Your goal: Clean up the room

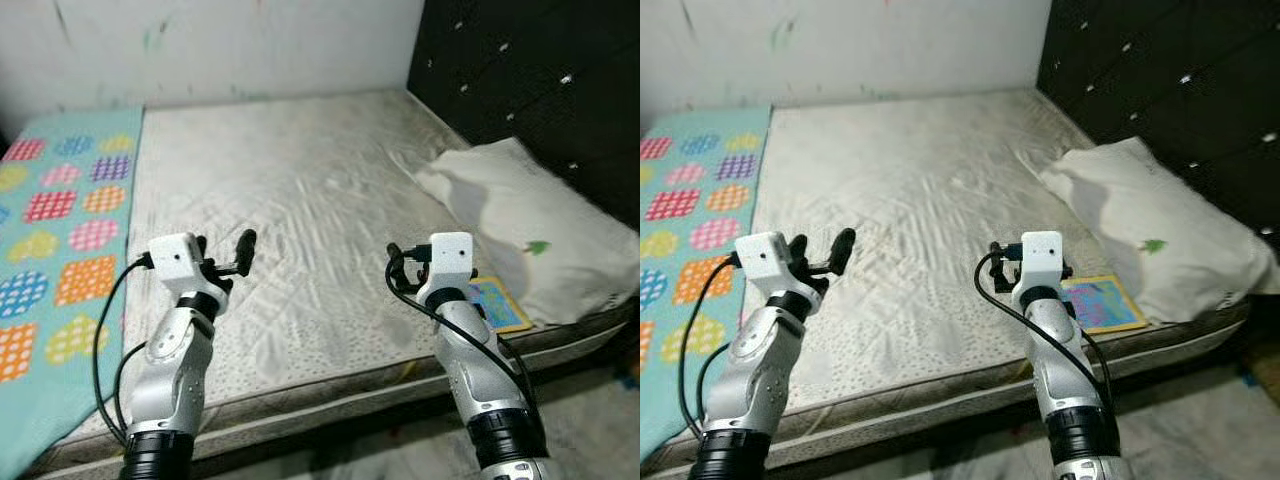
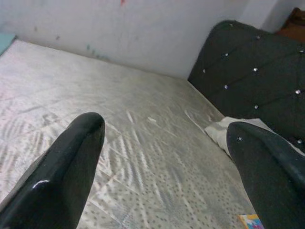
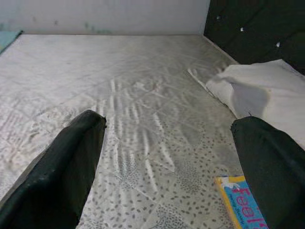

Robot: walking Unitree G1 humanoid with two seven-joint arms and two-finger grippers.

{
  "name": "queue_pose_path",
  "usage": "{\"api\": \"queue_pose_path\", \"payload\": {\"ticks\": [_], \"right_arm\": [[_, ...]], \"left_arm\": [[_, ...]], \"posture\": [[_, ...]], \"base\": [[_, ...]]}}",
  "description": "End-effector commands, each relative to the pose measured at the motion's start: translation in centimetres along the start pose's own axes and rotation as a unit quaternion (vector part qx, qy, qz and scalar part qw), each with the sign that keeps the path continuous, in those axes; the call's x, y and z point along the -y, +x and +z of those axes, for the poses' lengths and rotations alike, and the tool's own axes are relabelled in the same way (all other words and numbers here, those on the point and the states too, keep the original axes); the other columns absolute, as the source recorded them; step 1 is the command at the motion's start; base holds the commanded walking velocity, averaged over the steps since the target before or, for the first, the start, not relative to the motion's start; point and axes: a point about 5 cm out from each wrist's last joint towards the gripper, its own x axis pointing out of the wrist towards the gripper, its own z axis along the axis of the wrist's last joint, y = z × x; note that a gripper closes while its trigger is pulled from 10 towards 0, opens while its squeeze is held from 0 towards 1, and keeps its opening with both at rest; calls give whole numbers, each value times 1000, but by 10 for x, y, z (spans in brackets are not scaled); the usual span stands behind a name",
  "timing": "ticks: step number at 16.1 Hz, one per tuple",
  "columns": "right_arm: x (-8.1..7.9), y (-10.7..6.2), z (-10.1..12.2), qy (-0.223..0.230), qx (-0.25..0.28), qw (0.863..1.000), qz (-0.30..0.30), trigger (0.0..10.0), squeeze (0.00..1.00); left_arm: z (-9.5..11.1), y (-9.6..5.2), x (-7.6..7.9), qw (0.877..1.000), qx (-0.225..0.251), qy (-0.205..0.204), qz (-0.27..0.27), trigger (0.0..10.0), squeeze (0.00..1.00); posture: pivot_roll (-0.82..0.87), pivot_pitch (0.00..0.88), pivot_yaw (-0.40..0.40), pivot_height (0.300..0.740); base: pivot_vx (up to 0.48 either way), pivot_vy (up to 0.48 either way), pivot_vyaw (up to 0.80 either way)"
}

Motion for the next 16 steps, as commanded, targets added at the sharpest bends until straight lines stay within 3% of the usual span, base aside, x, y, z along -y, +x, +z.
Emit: {"api": "queue_pose_path", "payload": {"ticks": [1,2,3,4,6,8,9,12,16], "right_arm": [[-4,0,5,15,12,1000,6,10000,0],[-4,-2,8,26,26,999,13,10000,0],[3,-7,9,22,36,999,8,10000,0],[4,-8,8,21,36,999,7,10000,0],[16,-17,-4,7,19,1000,0,10000,0],[21,-21,-10,-3,7,1000,-2,10000,0],[22,-22,-9,-3,9,1000,0,10000,0],[22,-23,-7,-10,13,1000,4,10000,0],[24,-26,-8,-5,6,1000,-5,10000,0]], "left_arm": [[1,-2,-6,1000,0,11,12,10000,0],[0,-6,-10,1000,-2,15,23,10000,0],[-3,-18,-23,998,-9,33,45,10000,0],[-4,-20,-25,998,-11,37,48,10000,0],[-6,-41,-46,994,-26,76,70,10000,0],[-8,-50,-54,993,-40,102,48,10000,0],[-9,-55,-51,989,-48,140,23,10000,0],[-12,-65,-38,985,-68,154,-28,10000,0],[-19,-63,-17,993,-58,98,-21,10000,0]], "posture": [[-100,7,-13,740],[-103,3,-12,740],[-101,2,-10,740],[-101,2,-10,740],[-90,10,-16,740],[-80,15,-25,740],[-74,15,-38,740],[-69,18,-37,740],[-92,15,-37,740]], "base": [[0,0,0],[0,0,0],[0,0,0],[0,0,0],[0,0,0],[0,0,0],[0,0,0],[0,0,0],[64,0,0]]}}
